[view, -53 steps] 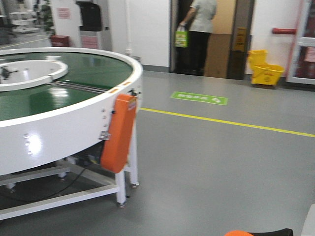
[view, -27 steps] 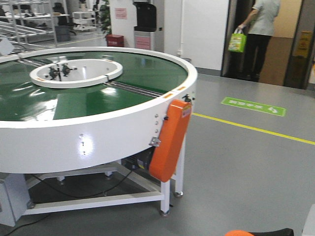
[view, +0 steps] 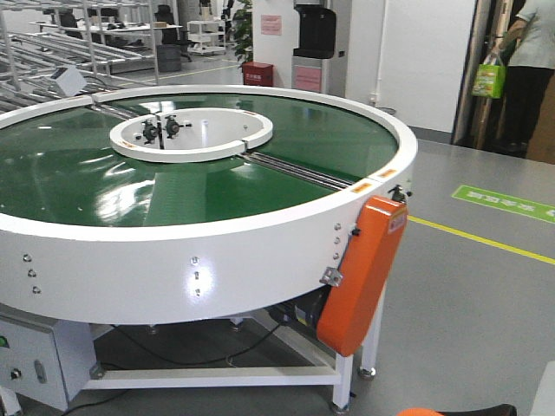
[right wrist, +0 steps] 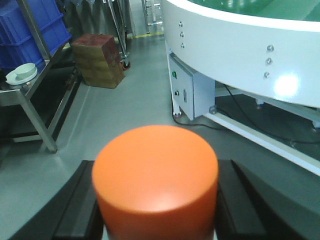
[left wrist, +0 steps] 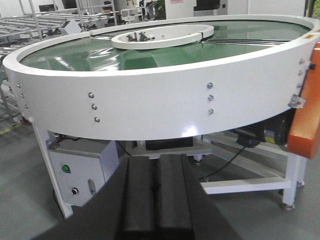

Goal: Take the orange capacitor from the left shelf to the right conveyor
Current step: 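Drive the base to the round green conveyor holding the cylinder, then position the base at the conveyor edge, right gripper holding the cylinder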

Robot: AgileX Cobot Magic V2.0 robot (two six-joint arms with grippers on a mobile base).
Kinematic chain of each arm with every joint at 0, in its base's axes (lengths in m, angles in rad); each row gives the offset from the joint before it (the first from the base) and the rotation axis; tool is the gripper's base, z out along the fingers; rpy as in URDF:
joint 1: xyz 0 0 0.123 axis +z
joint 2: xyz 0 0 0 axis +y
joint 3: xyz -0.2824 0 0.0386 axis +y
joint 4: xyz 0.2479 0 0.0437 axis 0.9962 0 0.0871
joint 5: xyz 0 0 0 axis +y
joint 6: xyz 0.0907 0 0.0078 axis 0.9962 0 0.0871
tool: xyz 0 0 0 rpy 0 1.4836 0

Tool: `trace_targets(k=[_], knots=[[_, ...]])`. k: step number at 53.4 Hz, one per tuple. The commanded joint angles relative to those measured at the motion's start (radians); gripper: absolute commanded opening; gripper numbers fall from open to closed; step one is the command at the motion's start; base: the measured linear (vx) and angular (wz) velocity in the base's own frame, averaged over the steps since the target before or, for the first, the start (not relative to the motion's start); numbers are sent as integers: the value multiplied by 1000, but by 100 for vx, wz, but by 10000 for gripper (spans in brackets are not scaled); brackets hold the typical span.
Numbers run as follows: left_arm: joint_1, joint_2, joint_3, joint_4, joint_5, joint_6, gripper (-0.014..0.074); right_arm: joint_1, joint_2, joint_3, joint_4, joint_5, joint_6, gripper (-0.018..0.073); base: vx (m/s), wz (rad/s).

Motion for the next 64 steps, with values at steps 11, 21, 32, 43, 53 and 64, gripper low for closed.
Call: trace_targets(k=[11,21,32,43,53,64], knots=[[3,-12,32,-4,-82,-2,-6,-3,-9,-31,47,-1,-11,333,30,15],[3,-12,32,-4,-82,-2,-6,-3,-9,-31,47,1,-11,333,29,13],[3,-12,32,-4,-82,-2,-6,-3,-9,-31,47,1,-11,333,27,9],[3,-12,32,-4,-82,-2,-6,-3,-9,-31,47,1,-11,333,25,-3],[3,-12,32,-4,-82,-2,-6,-3,-9,-31,47,1,-11,333,26,-10],[3,-12,32,-4,-82,-2,-6,-3,-9,-31,47,2,-11,333,25,-9]])
